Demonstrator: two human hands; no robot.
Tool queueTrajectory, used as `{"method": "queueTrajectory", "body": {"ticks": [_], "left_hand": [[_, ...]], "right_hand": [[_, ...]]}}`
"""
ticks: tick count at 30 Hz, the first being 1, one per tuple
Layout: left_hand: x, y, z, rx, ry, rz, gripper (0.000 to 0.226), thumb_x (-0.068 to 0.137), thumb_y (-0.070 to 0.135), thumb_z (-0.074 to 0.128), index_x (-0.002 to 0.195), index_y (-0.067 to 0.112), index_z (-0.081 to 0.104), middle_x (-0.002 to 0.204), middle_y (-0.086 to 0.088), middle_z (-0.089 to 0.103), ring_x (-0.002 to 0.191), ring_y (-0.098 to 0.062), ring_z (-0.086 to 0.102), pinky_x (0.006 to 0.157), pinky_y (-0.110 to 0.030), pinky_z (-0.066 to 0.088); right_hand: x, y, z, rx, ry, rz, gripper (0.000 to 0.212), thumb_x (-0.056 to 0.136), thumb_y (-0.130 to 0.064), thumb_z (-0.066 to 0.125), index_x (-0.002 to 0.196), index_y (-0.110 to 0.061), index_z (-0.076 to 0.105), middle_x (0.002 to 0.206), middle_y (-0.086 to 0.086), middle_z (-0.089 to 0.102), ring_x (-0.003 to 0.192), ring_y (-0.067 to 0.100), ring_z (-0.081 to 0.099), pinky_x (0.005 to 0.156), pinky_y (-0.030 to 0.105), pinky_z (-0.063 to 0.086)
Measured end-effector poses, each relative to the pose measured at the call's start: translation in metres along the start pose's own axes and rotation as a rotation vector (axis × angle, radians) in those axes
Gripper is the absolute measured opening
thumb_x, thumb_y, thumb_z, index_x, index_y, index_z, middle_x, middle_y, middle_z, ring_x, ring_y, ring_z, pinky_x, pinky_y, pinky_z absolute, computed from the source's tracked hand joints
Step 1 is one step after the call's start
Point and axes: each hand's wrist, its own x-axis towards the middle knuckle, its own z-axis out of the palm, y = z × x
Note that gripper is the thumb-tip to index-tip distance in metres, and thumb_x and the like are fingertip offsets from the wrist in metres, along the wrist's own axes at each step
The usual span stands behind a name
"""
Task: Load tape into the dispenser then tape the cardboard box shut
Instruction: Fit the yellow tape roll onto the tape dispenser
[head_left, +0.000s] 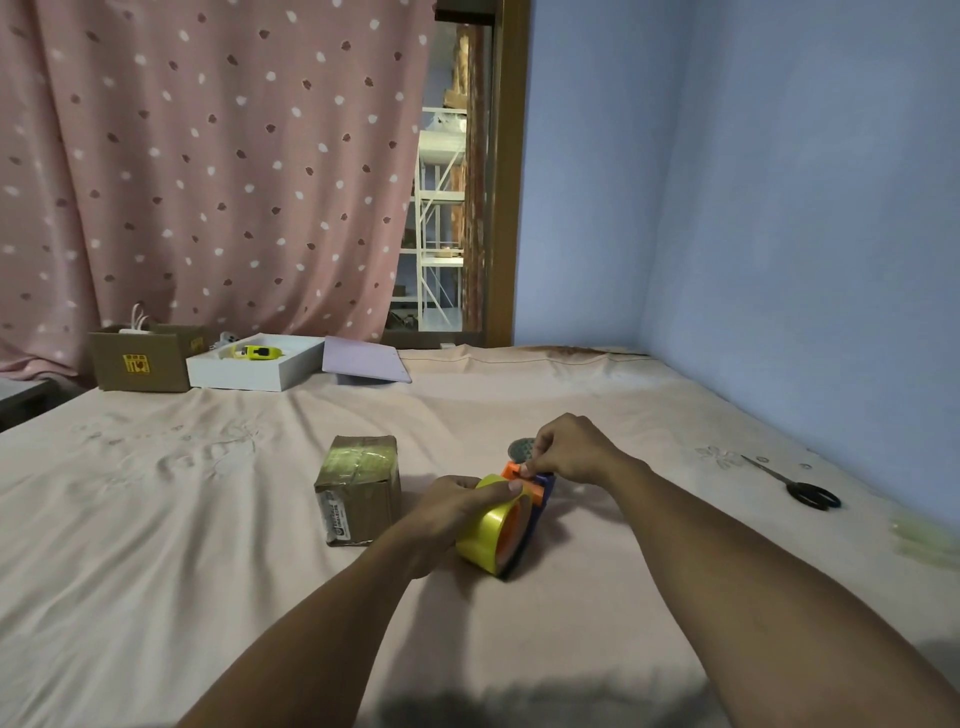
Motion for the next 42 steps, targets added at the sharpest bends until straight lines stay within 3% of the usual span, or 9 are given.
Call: {"method": "queueTrajectory", "body": {"ticks": [4,10,18,22,26,33,35,38,42], "left_hand": [[-0.002,0.001,0.0,-0.015,0.04,0.01,0.076,0.056,0.055,0.092,0.101,-0.004,0.078,0.09,-0.013,0.076,0.082,-0.023,0.065,0.078,-0.037,0.048],[-0.002,0.005,0.004,-0.004,0.062,-0.007,0.056,0.073,0.046,0.088,0.1,-0.002,0.079,0.089,-0.011,0.077,0.079,-0.02,0.067,0.074,-0.033,0.049],[-0.003,0.005,0.006,-0.016,0.08,-0.016,0.067,0.063,0.052,0.09,0.101,-0.002,0.079,0.106,-0.023,0.079,0.083,-0.024,0.07,0.079,-0.037,0.053],[-0.002,0.009,0.008,-0.001,0.096,-0.032,0.064,0.063,0.059,0.087,0.103,0.01,0.08,0.105,-0.015,0.081,0.095,-0.027,0.075,0.089,-0.039,0.058],[0.0,0.013,0.006,-0.018,0.135,-0.086,0.092,0.051,0.075,0.082,0.12,0.016,0.066,0.117,-0.008,0.075,0.108,-0.027,0.073,0.104,-0.048,0.056],[-0.005,0.012,0.003,0.068,0.123,-0.027,0.059,0.065,0.06,0.085,0.098,0.011,0.08,0.099,-0.011,0.082,0.091,-0.025,0.076,0.089,-0.04,0.06],[-0.008,0.009,-0.004,0.071,0.108,-0.009,0.058,0.067,0.054,0.087,0.096,0.004,0.082,0.094,-0.015,0.083,0.08,-0.025,0.076,0.079,-0.038,0.06],[-0.01,0.007,-0.009,0.067,0.111,-0.003,0.062,0.064,0.052,0.089,0.096,0.001,0.082,0.095,-0.019,0.082,0.081,-0.027,0.076,0.081,-0.041,0.061],[-0.015,0.005,-0.007,-0.03,0.129,0.037,0.063,0.065,0.046,0.088,0.094,-0.009,0.078,0.096,-0.028,0.079,0.077,-0.03,0.072,0.078,-0.041,0.058]], "right_hand": [[0.0,0.011,-0.005,0.131,-0.07,0.031,0.019,0.073,-0.026,0.09,0.074,-0.01,0.08,0.073,0.0,0.073,0.075,0.015,0.064,0.07,0.033,0.05],[-0.001,0.011,0.001,0.065,-0.056,0.038,0.027,0.08,-0.032,0.084,0.08,-0.005,0.078,0.085,0.011,0.076,0.078,0.017,0.063,0.063,0.028,0.047],[-0.002,0.017,-0.002,-0.07,-0.06,0.026,0.03,0.087,-0.036,0.077,0.081,-0.006,0.076,0.089,0.007,0.075,0.087,0.021,0.066,0.074,0.033,0.053],[-0.004,0.018,0.005,-0.145,-0.016,-0.003,0.031,0.091,-0.034,0.07,0.083,-0.004,0.072,0.093,0.013,0.074,0.088,0.029,0.065,0.07,0.035,0.049],[-0.004,0.023,0.006,-0.281,0.049,-0.016,0.021,0.093,-0.035,0.064,0.085,-0.015,0.061,0.104,0.013,0.07,0.084,0.027,0.055,0.066,0.032,0.037],[-0.006,0.043,0.007,-0.348,0.082,0.018,0.015,0.096,-0.032,0.06,0.092,-0.018,0.058,0.103,0.012,0.067,0.084,0.026,0.054,0.067,0.034,0.039],[-0.008,0.053,0.0,-0.294,0.084,0.056,0.017,0.093,-0.033,0.065,0.085,-0.019,0.06,0.097,0.009,0.068,0.086,0.026,0.059,0.068,0.035,0.044],[-0.012,0.061,-0.003,-0.165,0.037,0.081,0.019,0.088,-0.031,0.074,0.081,-0.015,0.066,0.091,0.005,0.07,0.085,0.022,0.062,0.071,0.035,0.048],[-0.025,0.068,0.016,0.275,-0.024,0.214,0.025,0.08,-0.024,0.078,0.071,-0.013,0.058,0.068,0.002,0.056,0.064,0.018,0.049,0.06,0.03,0.038]]}}
